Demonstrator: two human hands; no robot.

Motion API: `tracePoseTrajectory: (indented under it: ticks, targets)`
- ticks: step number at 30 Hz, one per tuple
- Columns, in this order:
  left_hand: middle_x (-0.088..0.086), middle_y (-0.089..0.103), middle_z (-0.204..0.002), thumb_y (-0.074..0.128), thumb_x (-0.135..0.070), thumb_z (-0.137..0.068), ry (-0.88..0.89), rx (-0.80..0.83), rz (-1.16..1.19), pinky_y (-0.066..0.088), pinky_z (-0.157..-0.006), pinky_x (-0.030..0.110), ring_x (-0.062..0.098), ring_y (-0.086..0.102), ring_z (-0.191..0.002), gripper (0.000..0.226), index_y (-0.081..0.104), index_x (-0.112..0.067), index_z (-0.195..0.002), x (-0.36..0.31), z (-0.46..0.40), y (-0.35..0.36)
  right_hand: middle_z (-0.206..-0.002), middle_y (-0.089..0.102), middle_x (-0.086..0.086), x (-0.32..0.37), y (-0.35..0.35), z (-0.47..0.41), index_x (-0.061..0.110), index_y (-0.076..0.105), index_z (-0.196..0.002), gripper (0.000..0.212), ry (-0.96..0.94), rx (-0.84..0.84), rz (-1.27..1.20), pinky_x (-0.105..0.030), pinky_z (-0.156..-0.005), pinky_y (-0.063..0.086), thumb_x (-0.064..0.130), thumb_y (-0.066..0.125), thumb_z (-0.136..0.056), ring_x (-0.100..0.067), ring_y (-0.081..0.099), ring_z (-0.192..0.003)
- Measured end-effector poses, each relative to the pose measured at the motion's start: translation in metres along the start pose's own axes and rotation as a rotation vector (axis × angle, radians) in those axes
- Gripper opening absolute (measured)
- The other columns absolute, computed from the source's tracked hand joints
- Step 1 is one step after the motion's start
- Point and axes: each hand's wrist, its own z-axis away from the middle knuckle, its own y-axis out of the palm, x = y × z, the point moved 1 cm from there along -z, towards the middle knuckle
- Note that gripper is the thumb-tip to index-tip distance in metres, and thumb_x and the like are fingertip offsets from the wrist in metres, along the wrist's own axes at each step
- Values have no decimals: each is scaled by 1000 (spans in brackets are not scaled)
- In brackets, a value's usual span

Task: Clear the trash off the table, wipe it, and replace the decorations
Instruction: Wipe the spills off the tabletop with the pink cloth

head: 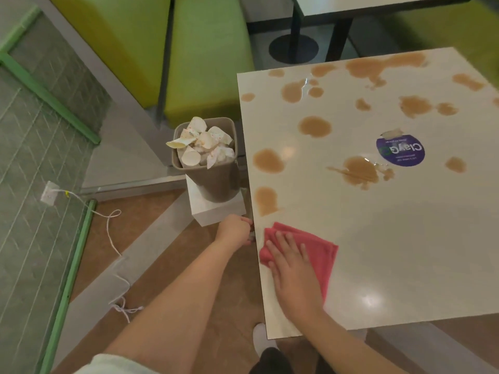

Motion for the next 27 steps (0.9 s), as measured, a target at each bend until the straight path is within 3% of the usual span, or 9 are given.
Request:
tracePoseTrajectory:
  ticks: [4,9,15,18,22,27]
  targets:
    - [14,64,-102,40,5,-97,-25,31,36,54,-57,27,20,62,-65,28,64,-5,-105,-1,0,-2,-160,23,4,-6,3,-47,29,37,-149,54,-8,2,41,-38,-122,5,41,18,-100,-18,16,-150]
    - [10,60,-92,39,9,-97,-56,23,35,49,-55,25,18,57,-59,27,62,-3,-106,-6,4,-3,-158,29,-3,-62,-15,-63,15,41,-148,57,230,-147,100,-44,-120,15,36,22,-99,-22,22,-148]
    - [12,65,-92,42,3,-95,-9,82,-44,54,-54,23,17,62,-61,24,62,-8,-89,-10,6,-9,-161,24,-3,3,9,-26,18,34,-151,56,27,-8,67,-44,-119,12,37,13,-103,-23,17,-150]
    - [5,66,-81,60,-12,-94,31,83,-59,57,-62,24,14,65,-63,6,64,-9,-98,-6,4,-11,-158,28,0,-21,-5,-66,21,42,-148,56,4,-20,23,-38,-120,16,40,25,-99,-23,28,-146]
    - [-1,65,-82,71,-14,-88,79,36,-120,60,-69,27,10,68,-64,15,61,-13,-99,1,-1,-6,-148,40,1,-65,-41,-93,30,44,-146,60,87,-24,42,-42,-112,31,56,32,-93,-23,37,-133]
    - [-1,68,-85,74,-14,-85,55,-26,-183,60,-77,34,16,72,-66,14,63,-16,-94,-2,-8,-2,-155,26,2,-46,-28,-47,36,22,-154,59,88,71,12,-40,-120,16,58,19,-99,-24,21,-144]
